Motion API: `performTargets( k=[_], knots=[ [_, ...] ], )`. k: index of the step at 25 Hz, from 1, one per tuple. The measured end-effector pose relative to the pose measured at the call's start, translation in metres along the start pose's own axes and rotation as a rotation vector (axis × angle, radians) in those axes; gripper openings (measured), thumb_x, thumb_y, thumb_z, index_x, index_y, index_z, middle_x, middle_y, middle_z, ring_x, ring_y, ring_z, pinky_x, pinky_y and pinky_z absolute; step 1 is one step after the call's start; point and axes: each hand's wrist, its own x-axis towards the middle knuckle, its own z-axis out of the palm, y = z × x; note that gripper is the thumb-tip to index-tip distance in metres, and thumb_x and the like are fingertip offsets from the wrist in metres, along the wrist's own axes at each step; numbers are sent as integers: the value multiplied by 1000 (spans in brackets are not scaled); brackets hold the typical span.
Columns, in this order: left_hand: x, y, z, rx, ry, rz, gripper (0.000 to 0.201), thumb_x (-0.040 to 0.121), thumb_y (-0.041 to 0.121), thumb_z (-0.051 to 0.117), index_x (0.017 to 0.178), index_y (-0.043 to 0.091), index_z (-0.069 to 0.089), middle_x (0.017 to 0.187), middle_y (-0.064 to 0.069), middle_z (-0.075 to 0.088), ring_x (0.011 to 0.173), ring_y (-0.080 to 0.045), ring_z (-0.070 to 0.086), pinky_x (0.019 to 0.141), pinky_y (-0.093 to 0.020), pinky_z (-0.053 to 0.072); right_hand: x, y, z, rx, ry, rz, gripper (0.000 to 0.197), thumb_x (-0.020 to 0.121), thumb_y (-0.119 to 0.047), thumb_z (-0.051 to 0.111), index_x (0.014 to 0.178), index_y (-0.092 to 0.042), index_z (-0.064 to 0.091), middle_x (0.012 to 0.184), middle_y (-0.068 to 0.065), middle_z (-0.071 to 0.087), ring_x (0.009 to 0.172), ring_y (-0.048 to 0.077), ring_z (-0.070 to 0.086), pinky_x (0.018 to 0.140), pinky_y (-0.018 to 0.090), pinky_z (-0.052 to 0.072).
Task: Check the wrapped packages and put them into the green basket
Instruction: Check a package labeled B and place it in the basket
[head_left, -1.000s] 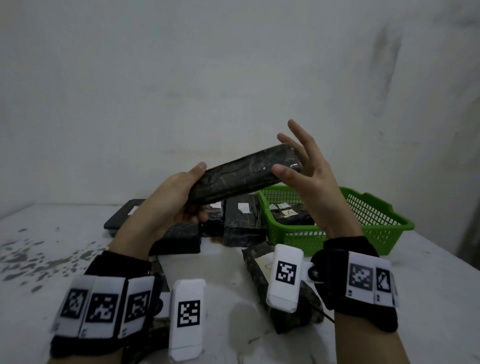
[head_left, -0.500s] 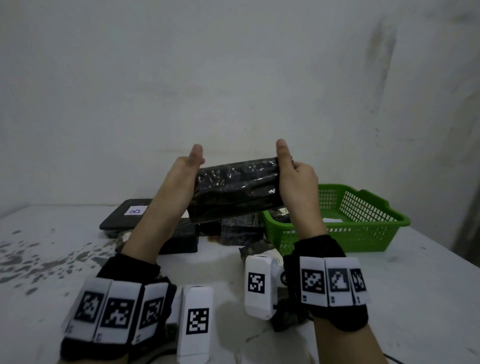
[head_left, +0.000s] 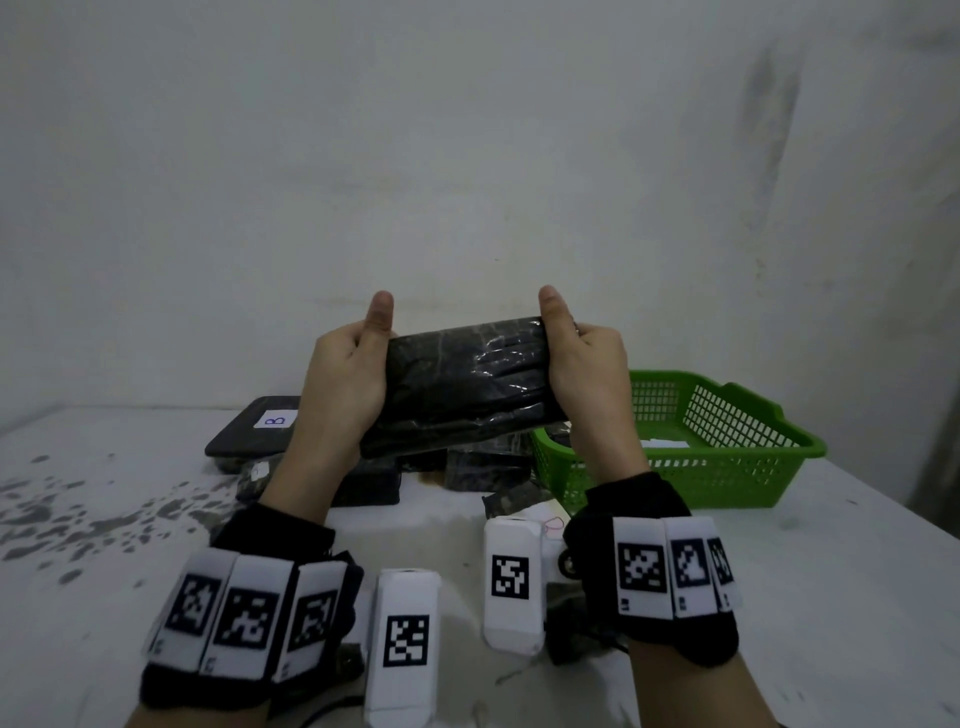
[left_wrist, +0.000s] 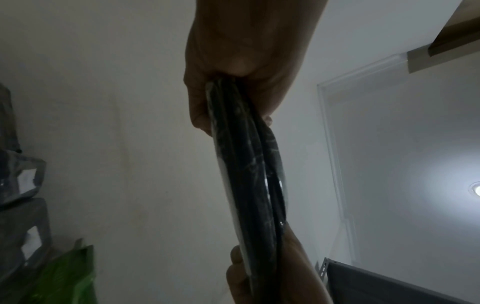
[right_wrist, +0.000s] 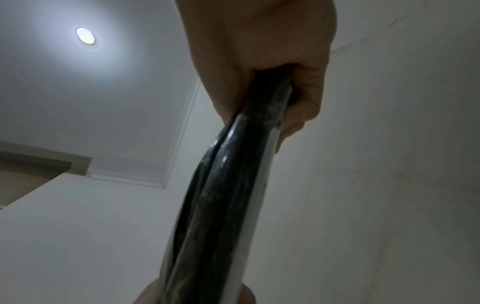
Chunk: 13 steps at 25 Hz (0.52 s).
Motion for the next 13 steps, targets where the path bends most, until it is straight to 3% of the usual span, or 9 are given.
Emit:
performTargets(
  k=[3,6,8,10,13],
  knots=[
    [-2,0,5,-118,28,-8,57,91,59,30,82,8,53,81,-11,52,79,-22,52,74,-31,43,-2,-2,-3,4,53,-31,54,92,-48,47,53,-12,36,54,7,36,55,19,36,54,32,31],
    [-2,1,7,-209,-14,8,80,74,76,34,103,4,56,101,-16,63,97,-30,62,89,-44,50,-4,-6,-7,65,145,-30,53,95,-43,44,52,-17,28,50,-3,28,50,13,26,50,28,22],
    [-5,2,7,-137,-82,53,83,74,77,35,105,4,59,102,-14,66,98,-27,64,90,-43,50,-3,-4,-8,74,155,3,46,96,-41,42,58,-18,33,55,-4,34,52,11,31,51,28,26],
    [-7,3,8,-106,-125,55,78,78,73,34,96,3,62,95,-15,67,91,-26,64,89,-43,49,-2,-2,-10,48,111,43,44,96,-42,41,60,-17,35,58,-3,37,56,13,36,55,29,30],
    [-8,3,8,-75,-98,17,52,89,56,36,82,10,61,81,-3,64,77,-16,60,73,-30,48,0,0,-11,47,69,68,51,94,-46,44,55,-14,36,57,5,40,59,19,41,59,32,34]
  ],
)
